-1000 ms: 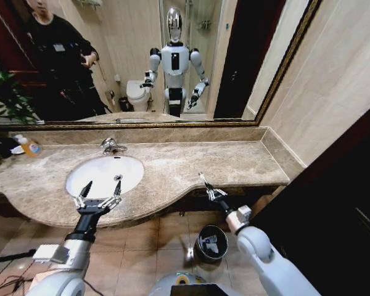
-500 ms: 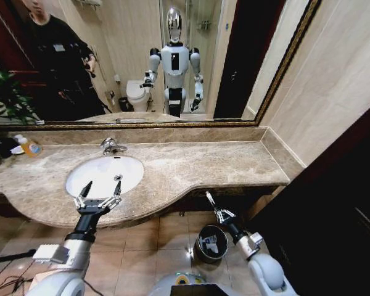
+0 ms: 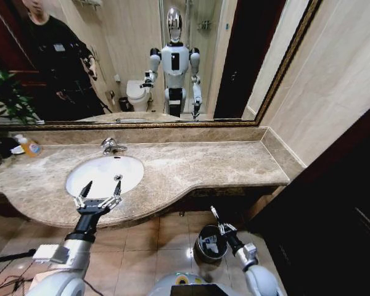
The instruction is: Pick up the trash from the sink and place it in the trash bin.
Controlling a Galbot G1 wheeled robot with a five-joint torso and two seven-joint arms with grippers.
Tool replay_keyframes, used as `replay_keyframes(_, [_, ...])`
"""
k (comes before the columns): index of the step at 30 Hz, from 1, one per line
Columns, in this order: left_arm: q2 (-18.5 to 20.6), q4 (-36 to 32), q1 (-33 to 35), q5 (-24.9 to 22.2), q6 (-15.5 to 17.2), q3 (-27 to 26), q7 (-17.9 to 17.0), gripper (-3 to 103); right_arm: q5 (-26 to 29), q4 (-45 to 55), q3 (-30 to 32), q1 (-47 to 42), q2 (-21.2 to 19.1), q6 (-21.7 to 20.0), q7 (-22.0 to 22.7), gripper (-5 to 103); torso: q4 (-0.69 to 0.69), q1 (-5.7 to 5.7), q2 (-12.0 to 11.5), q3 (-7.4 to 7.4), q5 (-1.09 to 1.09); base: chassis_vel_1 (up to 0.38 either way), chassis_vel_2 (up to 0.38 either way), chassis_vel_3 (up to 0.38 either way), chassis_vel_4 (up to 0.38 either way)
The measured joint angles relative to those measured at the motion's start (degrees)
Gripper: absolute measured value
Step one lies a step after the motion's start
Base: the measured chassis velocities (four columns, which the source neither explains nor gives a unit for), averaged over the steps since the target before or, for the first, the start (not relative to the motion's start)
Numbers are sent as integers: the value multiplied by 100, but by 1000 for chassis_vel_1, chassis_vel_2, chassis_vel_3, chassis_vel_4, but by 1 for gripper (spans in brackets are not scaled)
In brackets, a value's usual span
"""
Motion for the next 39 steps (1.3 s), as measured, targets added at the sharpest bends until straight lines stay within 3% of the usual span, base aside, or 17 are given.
replay_keyframes(4, [0, 0, 0, 0, 0, 0, 0, 100, -58, -521, -258, 184, -50, 119, 604, 0, 0, 0, 0, 0, 0, 0, 0, 0, 0])
replay_keyframes(12, [0, 0, 0, 0, 0, 0, 0, 100, -158, -1230, -285, 486, -81, 224, 1223, 0, 0, 0, 0, 0, 0, 0, 0, 0, 0])
replay_keyframes(23, [0, 0, 0, 0, 0, 0, 0, 100, -237, -1916, -225, 720, -134, 395, 1349, 0, 0, 0, 0, 0, 1, 0, 0, 0, 0])
replay_keyframes(38, [0, 0, 0, 0, 0, 0, 0, 100, -425, -1909, -310, 733, -193, 420, 1492, 0, 0, 0, 0, 0, 0, 0, 0, 0, 0])
replay_keyframes(39, [0, 0, 0, 0, 0, 0, 0, 100, -448, -1907, -312, 731, -193, 419, 1507, 5, 0, 0, 0, 0, 0, 0, 0, 0, 0])
